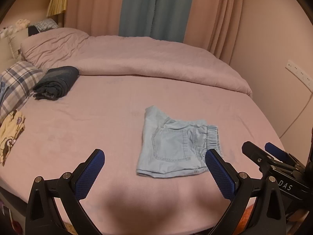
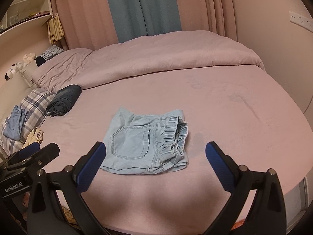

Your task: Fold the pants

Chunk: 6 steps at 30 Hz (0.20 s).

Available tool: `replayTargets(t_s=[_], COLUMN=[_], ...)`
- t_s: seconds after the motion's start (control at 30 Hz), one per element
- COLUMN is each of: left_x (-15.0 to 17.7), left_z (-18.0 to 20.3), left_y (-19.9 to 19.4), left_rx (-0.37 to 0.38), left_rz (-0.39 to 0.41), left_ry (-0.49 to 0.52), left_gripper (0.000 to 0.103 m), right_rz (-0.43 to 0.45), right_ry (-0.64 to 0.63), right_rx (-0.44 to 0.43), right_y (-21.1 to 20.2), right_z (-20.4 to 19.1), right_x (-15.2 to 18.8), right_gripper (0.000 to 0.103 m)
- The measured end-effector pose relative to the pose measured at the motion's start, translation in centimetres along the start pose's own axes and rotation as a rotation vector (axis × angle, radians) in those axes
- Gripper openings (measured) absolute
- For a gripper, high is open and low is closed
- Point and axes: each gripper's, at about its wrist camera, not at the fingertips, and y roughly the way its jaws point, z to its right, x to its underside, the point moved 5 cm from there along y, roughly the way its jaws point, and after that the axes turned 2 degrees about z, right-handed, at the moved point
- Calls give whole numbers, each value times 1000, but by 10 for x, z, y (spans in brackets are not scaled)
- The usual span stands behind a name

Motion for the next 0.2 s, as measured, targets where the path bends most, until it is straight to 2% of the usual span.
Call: replayTargets(t_s=[0.2], left_x=[-3], left_z=[4], left_y=[-7], left_rx=[19], left_rz=[22], left_ry=[7], left_gripper=[102], right_rz=[8], right_ry=[-6], right_rx=[13], right_y=[-1], right_z=[-2], right_x=[0], right_gripper=[103])
